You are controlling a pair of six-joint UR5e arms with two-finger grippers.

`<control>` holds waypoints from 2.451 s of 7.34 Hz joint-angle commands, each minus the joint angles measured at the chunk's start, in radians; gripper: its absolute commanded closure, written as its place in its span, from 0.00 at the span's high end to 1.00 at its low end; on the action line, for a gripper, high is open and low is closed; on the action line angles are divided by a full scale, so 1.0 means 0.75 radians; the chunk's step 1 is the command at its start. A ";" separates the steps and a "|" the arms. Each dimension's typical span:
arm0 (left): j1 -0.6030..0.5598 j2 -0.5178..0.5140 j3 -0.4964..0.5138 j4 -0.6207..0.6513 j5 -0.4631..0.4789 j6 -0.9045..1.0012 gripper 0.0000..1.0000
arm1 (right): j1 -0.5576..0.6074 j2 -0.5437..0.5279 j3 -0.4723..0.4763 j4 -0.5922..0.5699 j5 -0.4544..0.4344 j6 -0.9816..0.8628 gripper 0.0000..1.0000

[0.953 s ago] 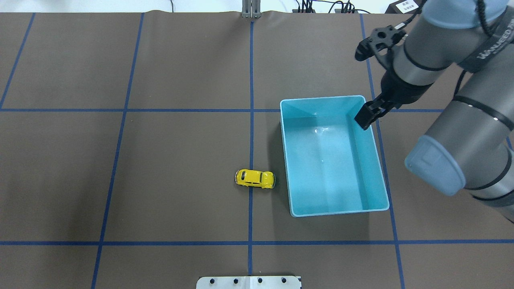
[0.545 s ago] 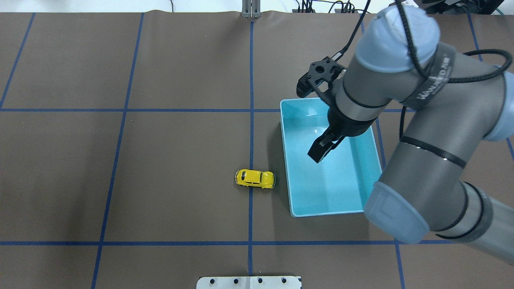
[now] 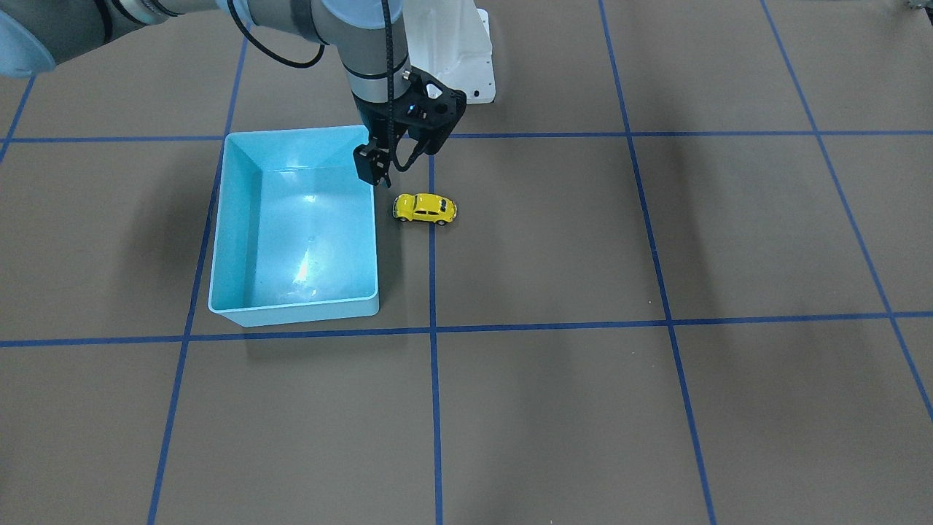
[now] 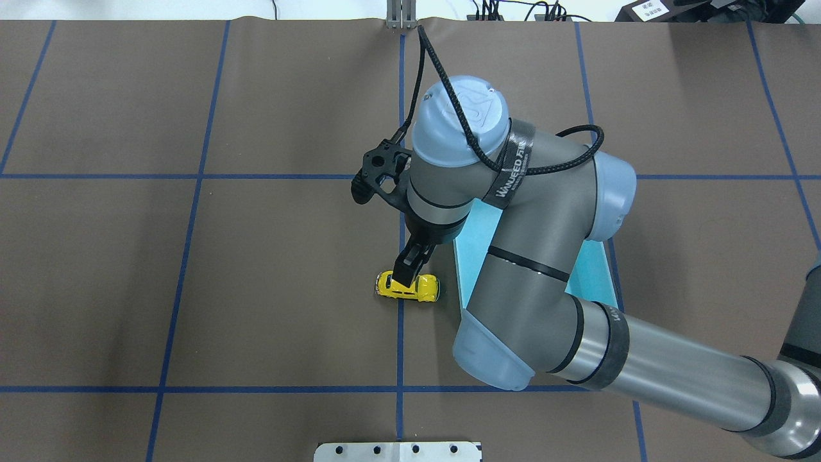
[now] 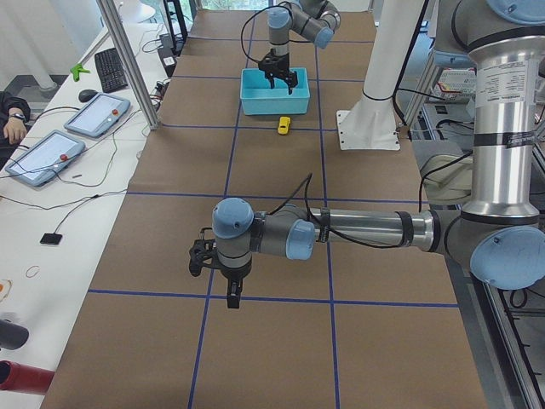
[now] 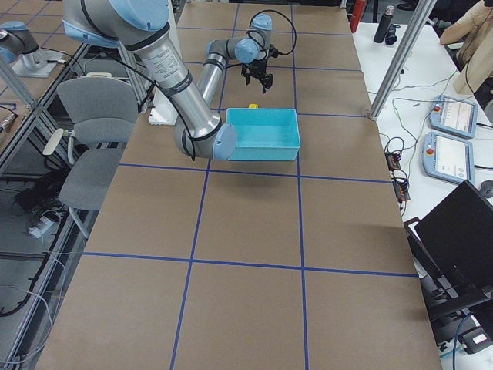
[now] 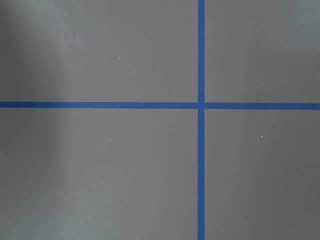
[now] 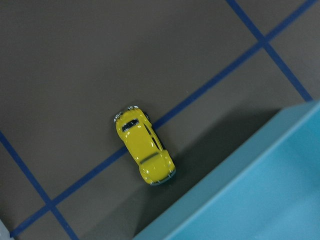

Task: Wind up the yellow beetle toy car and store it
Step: 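Reach the right gripper over the bin down to the yellow car, then close the right gripper on the yellow car and lift it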

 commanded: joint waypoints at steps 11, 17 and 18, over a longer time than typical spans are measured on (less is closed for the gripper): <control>0.007 -0.003 0.060 -0.015 -0.149 0.006 1.00 | -0.196 -0.005 -0.260 0.320 -0.274 -0.343 0.99; 0.007 -0.003 0.056 -0.015 -0.151 0.006 1.00 | -0.174 -0.013 -0.364 0.422 -0.282 -0.349 0.94; 0.007 -0.001 0.058 -0.015 -0.151 0.006 1.00 | -0.174 -0.045 -0.348 0.424 -0.276 -0.374 0.75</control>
